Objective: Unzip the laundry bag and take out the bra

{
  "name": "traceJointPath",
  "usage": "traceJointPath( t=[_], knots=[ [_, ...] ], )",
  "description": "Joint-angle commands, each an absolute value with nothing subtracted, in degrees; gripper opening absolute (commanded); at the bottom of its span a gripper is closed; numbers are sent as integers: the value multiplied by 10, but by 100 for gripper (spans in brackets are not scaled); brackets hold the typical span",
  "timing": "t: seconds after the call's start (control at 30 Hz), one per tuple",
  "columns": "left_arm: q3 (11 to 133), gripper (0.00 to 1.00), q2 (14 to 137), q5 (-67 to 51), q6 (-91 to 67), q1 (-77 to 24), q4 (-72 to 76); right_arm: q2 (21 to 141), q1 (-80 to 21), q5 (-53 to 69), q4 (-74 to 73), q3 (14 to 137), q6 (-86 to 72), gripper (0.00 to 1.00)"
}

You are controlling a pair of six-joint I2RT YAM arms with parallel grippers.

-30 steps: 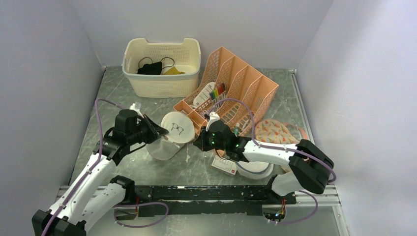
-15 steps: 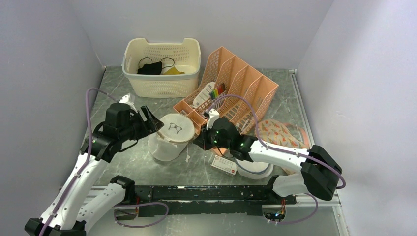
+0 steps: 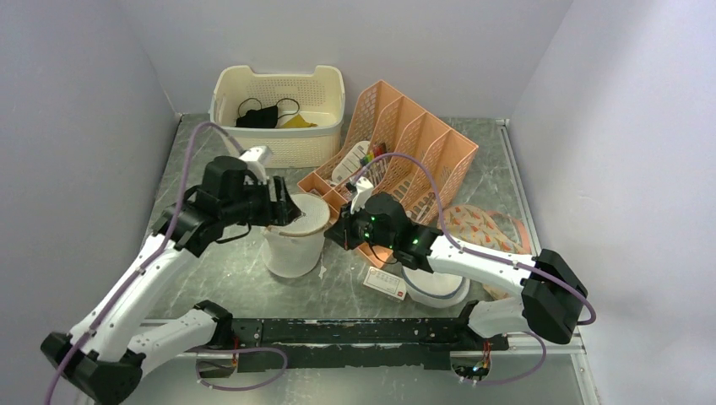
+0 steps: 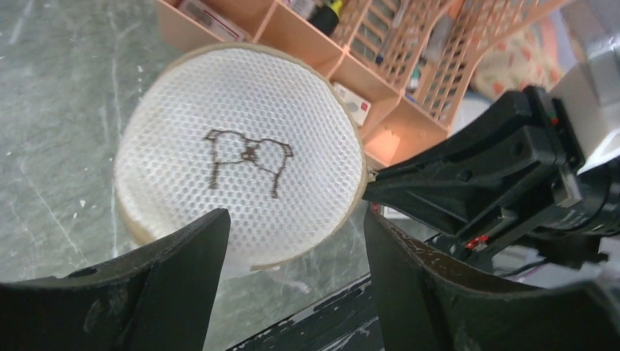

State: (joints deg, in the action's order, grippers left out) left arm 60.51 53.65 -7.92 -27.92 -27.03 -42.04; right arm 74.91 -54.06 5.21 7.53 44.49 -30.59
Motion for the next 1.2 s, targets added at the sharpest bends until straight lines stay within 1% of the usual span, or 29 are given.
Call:
traceJointPath(
  t=[0.0,0.1,0.23,0.3,0.43,0.47,0.7,0.83,1.0,1.07,1.17],
  knots=[
    [648,79,587,-16,-230,-352,-429,739,-539,60,84,463,-302,0],
    [670,78,625,63,-209,-412,-450,738,-539,58,82,461,-304,0],
    [674,78,676,100,-159,-477,-449,738,-539,57,82,459,-306,0],
    [676,76,705,136,-154,-511,-461,738,-539,59,82,459,-307,0],
    [680,60,749,242,-193,-552,-489,734,-539,59,84,456,-310,0],
    [679,54,750,261,-207,-555,-490,734,-539,59,84,456,-310,0],
    [653,22,698,279,-227,-558,-463,735,-534,47,79,445,-318,0],
    [640,8,664,302,-235,-558,-478,739,-489,116,108,421,-349,0],
    [617,7,631,265,-220,-558,-467,764,-390,239,168,386,-402,0],
    [609,7,624,242,-215,-558,-462,781,-362,275,161,393,-401,0],
    [593,7,613,216,-215,-559,-454,797,-347,304,136,415,-376,0]
  ],
)
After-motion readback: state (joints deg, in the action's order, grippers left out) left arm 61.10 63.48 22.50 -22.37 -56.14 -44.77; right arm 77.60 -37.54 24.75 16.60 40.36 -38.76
